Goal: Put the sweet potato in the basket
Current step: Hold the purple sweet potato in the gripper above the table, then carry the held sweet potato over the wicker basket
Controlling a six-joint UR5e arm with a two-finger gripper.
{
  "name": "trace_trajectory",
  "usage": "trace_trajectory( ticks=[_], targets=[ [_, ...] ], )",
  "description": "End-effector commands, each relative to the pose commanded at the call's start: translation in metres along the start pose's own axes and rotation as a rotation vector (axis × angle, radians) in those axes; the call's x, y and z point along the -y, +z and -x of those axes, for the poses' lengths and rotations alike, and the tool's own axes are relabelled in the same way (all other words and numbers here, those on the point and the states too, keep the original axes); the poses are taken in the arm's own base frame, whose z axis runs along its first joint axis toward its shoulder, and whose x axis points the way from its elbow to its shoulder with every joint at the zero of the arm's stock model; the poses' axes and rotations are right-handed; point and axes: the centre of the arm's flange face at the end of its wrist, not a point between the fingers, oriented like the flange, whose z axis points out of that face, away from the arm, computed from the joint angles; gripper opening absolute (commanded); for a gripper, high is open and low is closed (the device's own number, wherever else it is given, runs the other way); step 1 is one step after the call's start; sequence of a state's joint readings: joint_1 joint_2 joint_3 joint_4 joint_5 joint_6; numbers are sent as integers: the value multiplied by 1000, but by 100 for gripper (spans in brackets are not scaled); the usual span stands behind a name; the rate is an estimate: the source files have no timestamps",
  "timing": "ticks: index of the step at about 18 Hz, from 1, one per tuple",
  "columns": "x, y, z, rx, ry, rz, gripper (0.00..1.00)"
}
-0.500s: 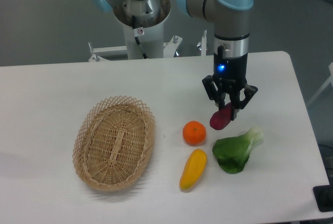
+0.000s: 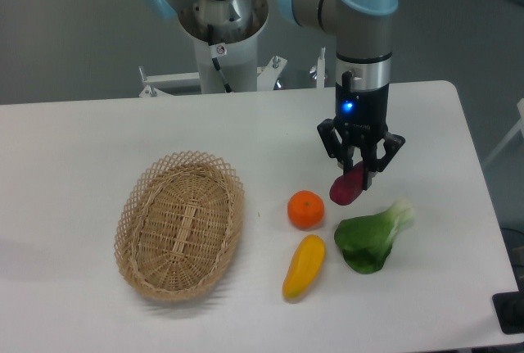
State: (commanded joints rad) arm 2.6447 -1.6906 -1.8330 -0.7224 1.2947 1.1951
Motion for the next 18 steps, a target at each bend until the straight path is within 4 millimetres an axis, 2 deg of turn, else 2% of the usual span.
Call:
trace_trajectory(
  ticks=[3,7,11,15,18],
  targets=[
    [23,1,-19,-17,-52,-6,29],
    [53,9,-50,-52,-54,-17,29],
    [70,32,-108,-135,-39,-11,30],
    [97,48,-144,-171,-83,17,30],
    [114,77,-182,-190,-5,96,30]
  ],
)
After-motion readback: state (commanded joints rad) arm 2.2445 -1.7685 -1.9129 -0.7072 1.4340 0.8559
